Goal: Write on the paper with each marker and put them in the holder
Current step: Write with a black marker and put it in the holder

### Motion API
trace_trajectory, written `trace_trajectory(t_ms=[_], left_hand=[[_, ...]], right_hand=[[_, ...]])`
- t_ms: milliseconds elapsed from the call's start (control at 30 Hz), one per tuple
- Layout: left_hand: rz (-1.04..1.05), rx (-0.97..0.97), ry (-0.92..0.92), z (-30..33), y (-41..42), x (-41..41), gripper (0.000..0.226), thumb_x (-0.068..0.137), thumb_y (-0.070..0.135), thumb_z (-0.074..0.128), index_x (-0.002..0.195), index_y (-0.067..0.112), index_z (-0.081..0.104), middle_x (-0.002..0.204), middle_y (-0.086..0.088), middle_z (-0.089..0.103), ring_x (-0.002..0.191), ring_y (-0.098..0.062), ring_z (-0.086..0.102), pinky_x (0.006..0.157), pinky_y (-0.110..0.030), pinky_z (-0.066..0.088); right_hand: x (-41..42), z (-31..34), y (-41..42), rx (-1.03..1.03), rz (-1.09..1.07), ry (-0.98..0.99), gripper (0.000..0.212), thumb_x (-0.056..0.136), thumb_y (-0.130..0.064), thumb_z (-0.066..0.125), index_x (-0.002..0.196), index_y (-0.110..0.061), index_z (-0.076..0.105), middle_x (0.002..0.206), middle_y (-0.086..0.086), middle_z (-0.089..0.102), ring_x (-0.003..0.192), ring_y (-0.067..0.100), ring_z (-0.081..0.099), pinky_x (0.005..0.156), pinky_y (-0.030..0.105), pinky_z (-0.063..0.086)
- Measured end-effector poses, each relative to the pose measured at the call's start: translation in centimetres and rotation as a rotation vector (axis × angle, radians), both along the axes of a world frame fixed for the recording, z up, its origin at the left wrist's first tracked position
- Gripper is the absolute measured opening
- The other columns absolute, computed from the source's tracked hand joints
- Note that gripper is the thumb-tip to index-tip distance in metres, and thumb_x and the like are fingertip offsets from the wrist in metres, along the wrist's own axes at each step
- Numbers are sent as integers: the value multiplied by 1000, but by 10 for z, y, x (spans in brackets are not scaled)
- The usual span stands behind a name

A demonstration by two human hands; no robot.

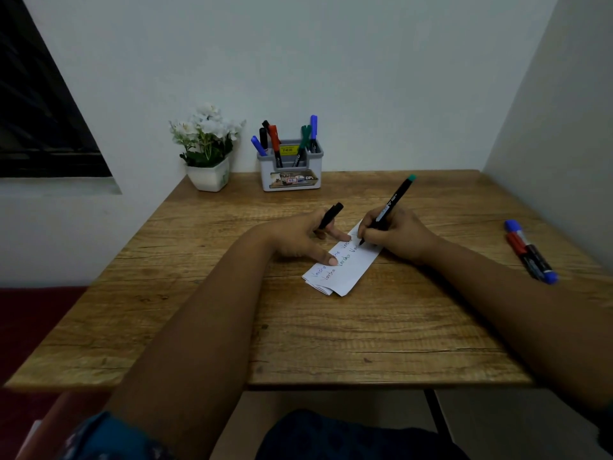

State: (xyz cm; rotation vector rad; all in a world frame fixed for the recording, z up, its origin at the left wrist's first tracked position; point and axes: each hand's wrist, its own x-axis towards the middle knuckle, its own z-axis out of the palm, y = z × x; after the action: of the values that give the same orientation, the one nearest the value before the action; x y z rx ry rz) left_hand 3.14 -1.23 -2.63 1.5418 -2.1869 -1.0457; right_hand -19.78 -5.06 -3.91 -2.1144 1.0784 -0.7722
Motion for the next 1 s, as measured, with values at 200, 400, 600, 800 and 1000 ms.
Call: trace_trajectory(t_ms=[200,400,600,800,1000], left_hand=[[3,16,19,-1,-1,0,68,74,33,82,120,45,33,129,26,57,129,-12,43,104,-32,35],[-9,11,3,-2,-3,1,56,73,35,82,108,51,40,131,26,55,128,-12,43,108,-36,34],[-7,10,7,-2,-3,2,59,73,38,82,116,49,43,130,26,55,128,-11,43,101,-31,35],[-1,8,-8,-1,0,1,89,74,36,82,144,35,27,123,33,56,126,-11,44,95,-27,36],[2,13,-32,-1,-2,1,83,74,34,82,138,37,31,129,26,56,128,-13,44,106,-36,36]], right_hand=[[1,-1,2,-25,-52,-23,14,86,-19,65,74,-21,72,83,-7,70,86,7,63,76,28,51],[1,-1,2,-3,-70,-34,10,86,-18,66,79,-18,73,90,-4,71,93,11,64,82,30,53],[1,1,3,-17,-65,-10,10,86,-19,65,80,-16,73,88,-2,70,92,15,63,81,34,53],[1,-1,1,18,-77,-92,14,87,-13,65,78,-17,73,86,-3,72,88,11,66,79,29,53],[1,-1,1,61,-34,-57,16,87,-13,66,78,-23,74,85,-9,74,87,-1,66,72,9,51]])
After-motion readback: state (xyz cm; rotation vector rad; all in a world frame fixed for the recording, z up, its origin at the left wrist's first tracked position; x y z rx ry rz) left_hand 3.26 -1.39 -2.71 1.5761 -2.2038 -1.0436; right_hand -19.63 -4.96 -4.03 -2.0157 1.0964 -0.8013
